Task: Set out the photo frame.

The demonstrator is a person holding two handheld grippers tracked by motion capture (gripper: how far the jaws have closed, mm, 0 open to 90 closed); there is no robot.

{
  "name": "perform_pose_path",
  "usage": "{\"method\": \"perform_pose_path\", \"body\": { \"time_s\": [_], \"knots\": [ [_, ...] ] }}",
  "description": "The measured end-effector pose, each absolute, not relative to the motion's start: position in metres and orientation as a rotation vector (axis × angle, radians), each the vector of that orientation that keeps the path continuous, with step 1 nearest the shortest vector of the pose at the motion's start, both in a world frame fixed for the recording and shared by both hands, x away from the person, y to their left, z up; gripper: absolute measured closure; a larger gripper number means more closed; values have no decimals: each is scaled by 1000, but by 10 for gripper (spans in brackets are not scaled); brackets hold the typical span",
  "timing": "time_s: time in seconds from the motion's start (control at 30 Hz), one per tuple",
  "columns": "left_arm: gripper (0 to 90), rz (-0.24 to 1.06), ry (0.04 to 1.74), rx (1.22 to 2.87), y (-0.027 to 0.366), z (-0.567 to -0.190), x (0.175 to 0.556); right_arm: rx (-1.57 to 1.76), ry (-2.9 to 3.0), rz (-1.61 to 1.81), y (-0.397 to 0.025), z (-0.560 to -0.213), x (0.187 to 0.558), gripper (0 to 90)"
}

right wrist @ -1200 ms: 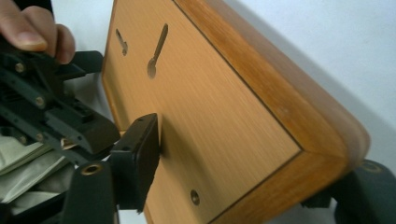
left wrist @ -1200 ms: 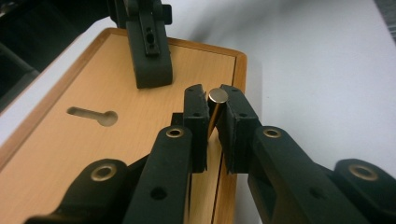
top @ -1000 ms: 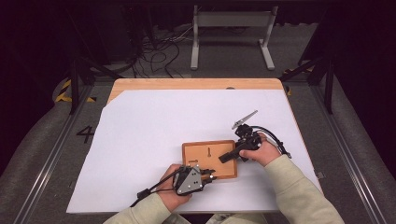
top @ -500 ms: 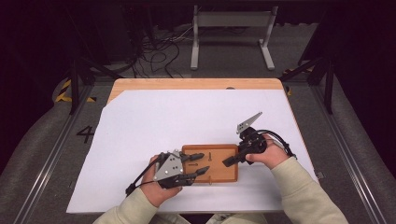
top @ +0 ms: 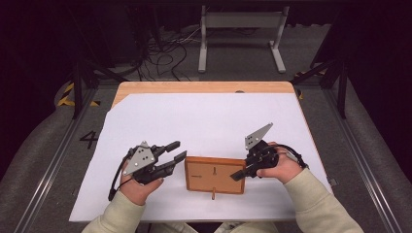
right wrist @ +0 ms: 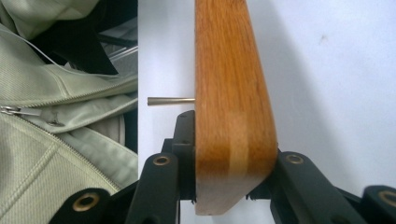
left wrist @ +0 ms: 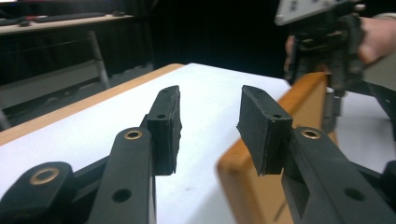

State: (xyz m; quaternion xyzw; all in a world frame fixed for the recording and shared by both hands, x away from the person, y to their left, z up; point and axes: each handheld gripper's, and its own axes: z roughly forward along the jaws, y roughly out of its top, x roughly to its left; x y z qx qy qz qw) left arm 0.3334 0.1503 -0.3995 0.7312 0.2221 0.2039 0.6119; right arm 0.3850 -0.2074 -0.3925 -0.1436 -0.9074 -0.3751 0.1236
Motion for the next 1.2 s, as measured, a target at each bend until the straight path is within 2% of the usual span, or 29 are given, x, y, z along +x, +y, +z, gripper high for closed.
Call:
{"method": "perform_pose_path", "body": {
  "time_s": [0.27,0.67,0.77,1.0,1.2],
  "knots": [
    [592,450,668,1628,171,-409,346,-409,-2703,-1194,-201,-380,377,714],
    [596,391,762,1696,170,-435,359,-534,-2942,-1528,-211,-347,375,712],
    [601,385,751,1717,166,-438,359,-560,-3007,-1608,-217,-348,377,712],
    [592,326,761,1778,159,-447,361,-583,-3119,-1558,-232,-367,386,710],
    [583,328,747,1777,159,-448,362,-476,-3182,-1512,-237,-373,383,709]
  ]
}}
